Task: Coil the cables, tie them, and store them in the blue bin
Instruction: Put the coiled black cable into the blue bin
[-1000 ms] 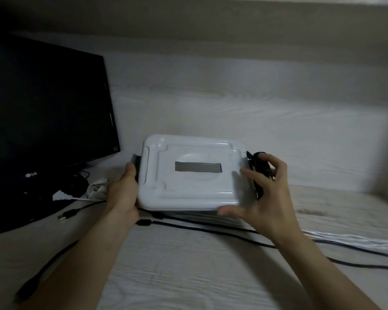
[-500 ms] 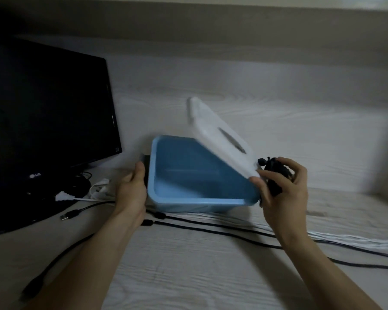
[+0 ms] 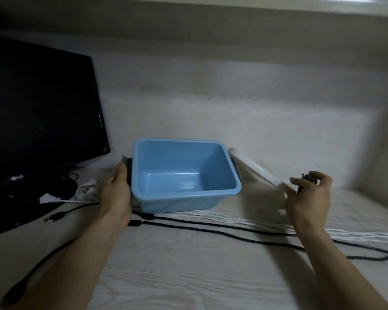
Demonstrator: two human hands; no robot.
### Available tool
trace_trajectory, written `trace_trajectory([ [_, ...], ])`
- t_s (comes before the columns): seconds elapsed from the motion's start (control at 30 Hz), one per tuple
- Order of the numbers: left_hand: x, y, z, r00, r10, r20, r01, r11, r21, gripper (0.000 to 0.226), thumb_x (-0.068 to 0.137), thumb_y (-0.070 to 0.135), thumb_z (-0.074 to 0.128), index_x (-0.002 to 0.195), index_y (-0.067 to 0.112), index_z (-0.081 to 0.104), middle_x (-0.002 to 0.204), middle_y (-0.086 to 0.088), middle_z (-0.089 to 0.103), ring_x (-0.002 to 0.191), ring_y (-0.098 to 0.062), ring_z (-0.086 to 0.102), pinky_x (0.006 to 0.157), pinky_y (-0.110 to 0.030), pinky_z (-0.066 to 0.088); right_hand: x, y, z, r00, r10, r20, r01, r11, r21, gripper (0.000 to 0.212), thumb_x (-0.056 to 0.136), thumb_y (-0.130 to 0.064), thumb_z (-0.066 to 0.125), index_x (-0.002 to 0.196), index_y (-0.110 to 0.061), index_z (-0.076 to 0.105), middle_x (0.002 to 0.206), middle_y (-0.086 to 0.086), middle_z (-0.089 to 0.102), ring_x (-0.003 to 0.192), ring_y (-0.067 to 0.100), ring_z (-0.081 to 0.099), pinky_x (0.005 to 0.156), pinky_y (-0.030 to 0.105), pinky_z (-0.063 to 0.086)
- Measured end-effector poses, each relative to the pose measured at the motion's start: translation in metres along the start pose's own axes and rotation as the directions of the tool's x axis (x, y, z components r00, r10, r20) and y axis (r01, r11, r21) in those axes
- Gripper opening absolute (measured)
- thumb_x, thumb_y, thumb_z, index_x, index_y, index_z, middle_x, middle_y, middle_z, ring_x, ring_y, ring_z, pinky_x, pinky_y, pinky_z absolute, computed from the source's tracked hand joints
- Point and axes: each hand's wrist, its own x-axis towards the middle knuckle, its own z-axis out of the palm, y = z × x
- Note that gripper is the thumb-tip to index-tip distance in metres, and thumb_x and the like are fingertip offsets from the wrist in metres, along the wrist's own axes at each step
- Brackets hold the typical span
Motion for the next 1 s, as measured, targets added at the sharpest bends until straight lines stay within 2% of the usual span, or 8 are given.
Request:
trace_trajectory([
  [0.2, 0.002, 0.002, -0.001, 0.999, 0.018, -0.047, -0.019, 0.999, -0.027, 0.031, 0.100, 0.045, 0.050, 0.093, 0.019, 0.065, 0.098, -0.001, 0.070, 0.087, -0.015, 0.067, 0.082, -0.033, 0.054, -0.003, -0.011, -0.003, 0.999, -0.022, -0.034, 0.022, 1.000, 0.016, 0.035, 0.083, 0.011, 0.063, 0.117, 0.002, 0.069, 0.146, 0.013, 0.036, 0.128, 0.031, 0.049, 0.101, 0.024, 0.033],
  [0.37, -0.006, 0.007, 0.002, 0.993, 0.116, -0.009, -0.117, 0.993, -0.025, 0.034, 0.097, 0.048, 0.053, 0.082, 0.021, 0.067, 0.084, 0.004, 0.072, 0.085, -0.015, 0.069, 0.077, -0.034, 0.055, -0.007, -0.037, -0.006, 0.965, -0.204, -0.166, 0.232, 0.957, 0.173, 0.036, 0.090, 0.010, 0.053, 0.125, 0.008, 0.062, 0.151, 0.016, 0.031, 0.141, 0.027, 0.040, 0.117, 0.030, 0.034],
  [0.47, -0.002, 0.004, 0.000, 0.986, 0.165, 0.019, -0.166, 0.986, 0.014, 0.025, 0.096, 0.042, 0.059, 0.086, 0.022, 0.071, 0.092, 0.002, 0.074, 0.094, -0.020, 0.070, 0.088, -0.042, 0.056, -0.014, -0.058, -0.011, 0.886, -0.380, -0.265, 0.438, 0.874, 0.212, 0.038, 0.088, 0.019, 0.051, 0.122, 0.007, 0.064, 0.149, 0.024, 0.036, 0.143, 0.015, 0.035, 0.112, 0.011, 0.031],
  [0.53, 0.000, 0.001, 0.000, 0.983, 0.180, 0.048, -0.182, 0.982, 0.055, 0.018, 0.097, 0.036, 0.060, 0.089, 0.024, 0.072, 0.095, 0.001, 0.075, 0.096, -0.022, 0.070, 0.092, -0.046, 0.055, -0.019, -0.071, -0.014, 0.815, -0.491, -0.308, 0.564, 0.793, 0.229, 0.038, 0.087, 0.019, 0.055, 0.120, 0.003, 0.067, 0.146, 0.024, 0.042, 0.141, 0.008, 0.037, 0.110, 0.019, 0.039],
  [0.6, 0.000, -0.001, 0.001, 0.978, 0.194, 0.074, -0.200, 0.975, 0.096, 0.017, 0.098, 0.034, 0.058, 0.094, 0.024, 0.072, 0.098, 0.000, 0.075, 0.097, -0.023, 0.070, 0.091, -0.048, 0.055, -0.026, -0.082, -0.013, 0.764, -0.567, -0.309, 0.640, 0.728, 0.247, 0.036, 0.087, 0.017, 0.060, 0.118, 0.000, 0.070, 0.144, 0.021, 0.047, 0.137, 0.019, 0.046, 0.108, 0.033, 0.046],
  [0.7, -0.003, -0.003, 0.001, 0.960, 0.253, 0.120, -0.267, 0.956, 0.119, 0.020, 0.100, 0.031, 0.055, 0.098, 0.022, 0.072, 0.096, 0.000, 0.075, 0.093, -0.021, 0.070, 0.085, -0.042, 0.057, -0.042, -0.100, -0.005, 0.684, -0.687, -0.247, 0.728, 0.618, 0.296, 0.034, 0.086, 0.017, 0.062, 0.112, -0.002, 0.073, 0.140, 0.016, 0.052, 0.131, 0.027, 0.052, 0.106, 0.039, 0.048],
  [0.87, -0.023, -0.001, 0.006, 0.872, 0.428, 0.238, -0.475, 0.858, 0.197, 0.024, 0.103, 0.019, 0.048, 0.084, 0.023, 0.062, 0.075, 0.007, 0.065, 0.062, 0.008, 0.057, 0.059, -0.009, 0.045, -0.059, -0.108, 0.030, 0.548, -0.836, 0.002, 0.788, 0.517, 0.335, 0.051, 0.071, 0.024, 0.061, 0.104, -0.011, 0.078, 0.136, 0.007, 0.061, 0.126, 0.026, 0.058, 0.100, 0.049, 0.046],
  [1.0, -0.034, -0.003, 0.011, 0.834, 0.459, 0.307, -0.532, 0.816, 0.225, 0.024, 0.103, 0.015, 0.046, 0.083, 0.016, 0.057, 0.073, 0.002, 0.060, 0.057, 0.008, 0.055, 0.054, -0.007, 0.041, -0.074, -0.106, 0.052, 0.631, -0.754, 0.181, 0.675, 0.649, 0.350, 0.040, 0.078, 0.019, 0.066, 0.108, -0.006, 0.073, 0.130, 0.009, 0.064, 0.114, 0.026, 0.065, 0.098, 0.036, 0.053],
])
